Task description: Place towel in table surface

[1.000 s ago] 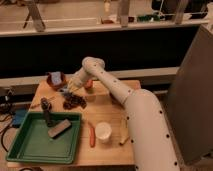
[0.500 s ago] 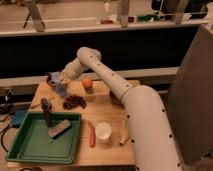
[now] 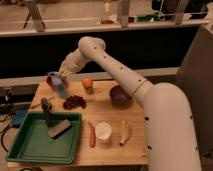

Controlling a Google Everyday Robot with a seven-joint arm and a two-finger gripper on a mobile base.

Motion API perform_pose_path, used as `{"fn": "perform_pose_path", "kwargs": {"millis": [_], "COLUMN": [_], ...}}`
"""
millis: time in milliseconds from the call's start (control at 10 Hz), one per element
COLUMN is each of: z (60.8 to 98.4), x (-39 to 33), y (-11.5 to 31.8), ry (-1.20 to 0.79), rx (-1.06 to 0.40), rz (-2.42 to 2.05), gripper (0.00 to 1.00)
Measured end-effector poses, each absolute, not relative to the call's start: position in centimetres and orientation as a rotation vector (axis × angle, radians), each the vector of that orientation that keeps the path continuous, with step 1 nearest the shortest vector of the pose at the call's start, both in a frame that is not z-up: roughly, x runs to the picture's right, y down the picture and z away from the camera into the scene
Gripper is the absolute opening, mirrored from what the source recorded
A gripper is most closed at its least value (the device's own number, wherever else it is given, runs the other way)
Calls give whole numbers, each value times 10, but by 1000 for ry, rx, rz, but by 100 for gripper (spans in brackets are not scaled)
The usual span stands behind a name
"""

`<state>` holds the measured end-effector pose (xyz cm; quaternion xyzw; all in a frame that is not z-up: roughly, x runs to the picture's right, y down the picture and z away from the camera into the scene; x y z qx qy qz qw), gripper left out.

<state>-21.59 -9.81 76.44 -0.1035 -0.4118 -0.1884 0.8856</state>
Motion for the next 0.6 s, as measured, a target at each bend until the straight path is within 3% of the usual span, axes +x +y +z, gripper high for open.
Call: {"fn": "perform_pose_path", "kwargs": {"millis": [600], "z": [734], "x": [-91], "y": [-72], "ry": [-716], "rx": [-316], "rz": [-250], "gripper": [0]}}
